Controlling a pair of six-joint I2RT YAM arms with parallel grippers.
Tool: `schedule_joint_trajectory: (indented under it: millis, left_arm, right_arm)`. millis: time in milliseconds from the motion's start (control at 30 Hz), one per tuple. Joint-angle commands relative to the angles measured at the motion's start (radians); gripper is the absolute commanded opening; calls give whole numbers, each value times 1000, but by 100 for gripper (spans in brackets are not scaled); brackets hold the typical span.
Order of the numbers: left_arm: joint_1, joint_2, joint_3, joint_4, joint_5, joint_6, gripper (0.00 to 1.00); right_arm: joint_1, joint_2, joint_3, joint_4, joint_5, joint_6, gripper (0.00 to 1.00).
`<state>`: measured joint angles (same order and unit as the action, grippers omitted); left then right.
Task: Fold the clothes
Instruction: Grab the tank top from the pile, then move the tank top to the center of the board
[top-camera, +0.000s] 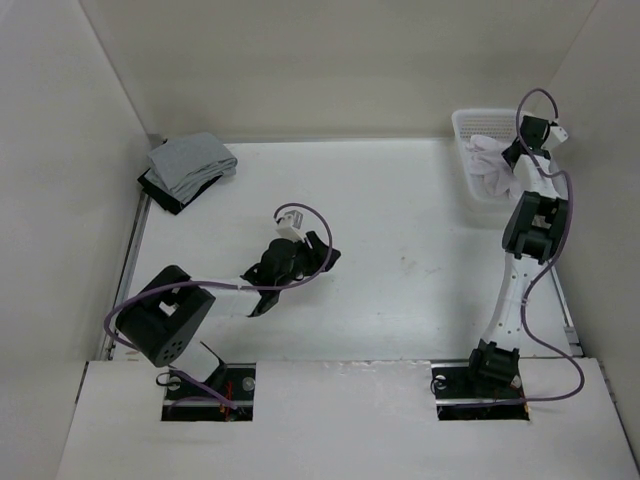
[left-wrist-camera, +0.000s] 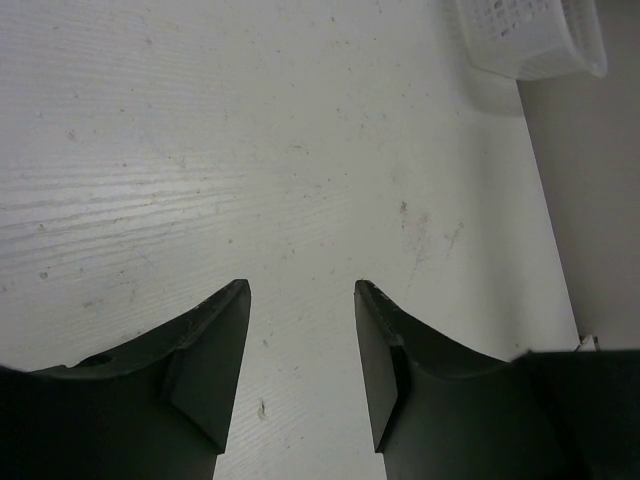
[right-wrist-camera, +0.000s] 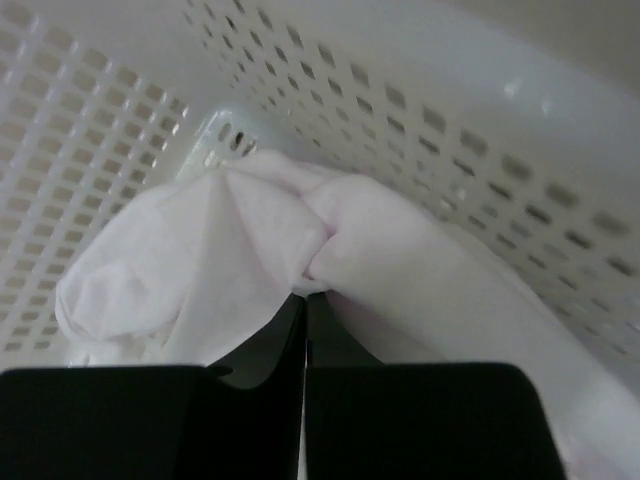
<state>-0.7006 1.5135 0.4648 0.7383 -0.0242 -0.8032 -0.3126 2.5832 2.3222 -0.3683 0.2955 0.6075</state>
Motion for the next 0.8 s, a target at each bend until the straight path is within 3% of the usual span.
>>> schedule_joint_trajectory:
  millis: [0,233,400,600,767]
  left_arm:
    - [6,14,-3,78,29,-16,44]
    - [3,4,0,82,26,-11,44]
    - [22,-70,-18,70,18,-17,43]
    - [63,-352,-64,-57,-45,-22,43]
    - [170,-633,-115,-261,-108,-53,44]
  right_arm:
    - [20,-311,-369,351,-56,31,0]
    - [163,-823,-759,598,-73,17,1]
    - [385,-1266,-1035,674,-61,-28,2]
    - [763,-1631,-1170,609,-26,-89,4]
    - [1005,-1718,-1287,558,8,-60,5]
